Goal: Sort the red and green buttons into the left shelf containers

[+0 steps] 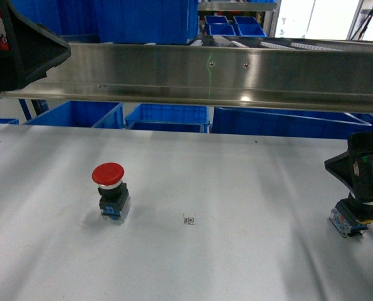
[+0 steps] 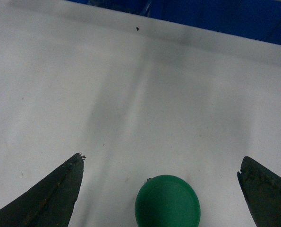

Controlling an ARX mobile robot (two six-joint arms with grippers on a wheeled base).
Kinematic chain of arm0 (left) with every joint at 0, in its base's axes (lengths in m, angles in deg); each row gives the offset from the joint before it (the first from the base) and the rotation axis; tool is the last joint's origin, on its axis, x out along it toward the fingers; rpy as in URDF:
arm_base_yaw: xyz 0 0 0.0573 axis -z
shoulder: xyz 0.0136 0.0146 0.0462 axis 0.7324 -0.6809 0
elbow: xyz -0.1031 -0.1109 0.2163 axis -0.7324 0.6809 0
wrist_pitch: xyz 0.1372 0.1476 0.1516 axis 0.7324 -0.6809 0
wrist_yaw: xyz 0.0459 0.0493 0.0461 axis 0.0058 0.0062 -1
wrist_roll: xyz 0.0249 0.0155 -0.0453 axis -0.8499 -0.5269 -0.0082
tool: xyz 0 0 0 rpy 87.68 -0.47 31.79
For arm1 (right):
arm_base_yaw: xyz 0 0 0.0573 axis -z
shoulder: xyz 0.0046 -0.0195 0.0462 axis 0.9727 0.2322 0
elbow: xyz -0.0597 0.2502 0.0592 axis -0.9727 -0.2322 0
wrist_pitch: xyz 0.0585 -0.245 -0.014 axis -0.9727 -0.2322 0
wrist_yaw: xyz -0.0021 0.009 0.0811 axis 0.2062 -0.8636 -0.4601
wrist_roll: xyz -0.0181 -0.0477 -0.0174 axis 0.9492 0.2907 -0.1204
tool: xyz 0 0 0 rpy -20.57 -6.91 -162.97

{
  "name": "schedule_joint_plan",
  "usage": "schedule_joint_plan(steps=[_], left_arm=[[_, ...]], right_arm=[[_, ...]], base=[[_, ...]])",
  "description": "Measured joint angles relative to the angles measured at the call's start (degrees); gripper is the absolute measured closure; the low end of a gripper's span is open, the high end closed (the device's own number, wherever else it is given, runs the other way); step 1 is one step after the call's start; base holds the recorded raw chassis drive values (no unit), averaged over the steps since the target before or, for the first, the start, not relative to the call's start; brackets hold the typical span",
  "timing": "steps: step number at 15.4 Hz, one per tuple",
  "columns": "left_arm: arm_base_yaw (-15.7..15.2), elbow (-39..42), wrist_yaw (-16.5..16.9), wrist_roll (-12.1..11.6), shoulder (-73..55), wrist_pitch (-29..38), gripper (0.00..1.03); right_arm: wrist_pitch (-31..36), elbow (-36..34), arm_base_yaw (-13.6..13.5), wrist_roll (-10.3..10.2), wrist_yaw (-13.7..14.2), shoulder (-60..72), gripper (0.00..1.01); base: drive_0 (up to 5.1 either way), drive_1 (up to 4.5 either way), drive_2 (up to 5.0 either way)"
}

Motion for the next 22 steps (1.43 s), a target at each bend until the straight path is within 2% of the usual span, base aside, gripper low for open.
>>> schedule_joint_plan(steps=[3,7,12,22], left_arm=[[0.0,0.0,0.0,0.0,0.0,0.0,0.05],[0.0,0.0,0.0,0.0,0.0,0.0,0.05],[0.0,0.0,0.0,0.0,0.0,0.0,0.05],[0.0,0.0,0.0,0.0,0.0,0.0,0.05]], right_arm=[[0.1,0.0,-0.3,-0.4,-0.4,1.3,0.03],[3.9,-3.7,-2.0,-0.9,2.1,5.0,0.03],[7.1,-4.9,-2.0,-0.8,4.0,8.7,0.03],[11.7,-3.7,-1.9,-1.1,4.7,12.4,0.03]], base=[[0.0,0.00,0.0],[0.0,0.00,0.0],[0.0,0.00,0.0],[0.0,0.00,0.0]])
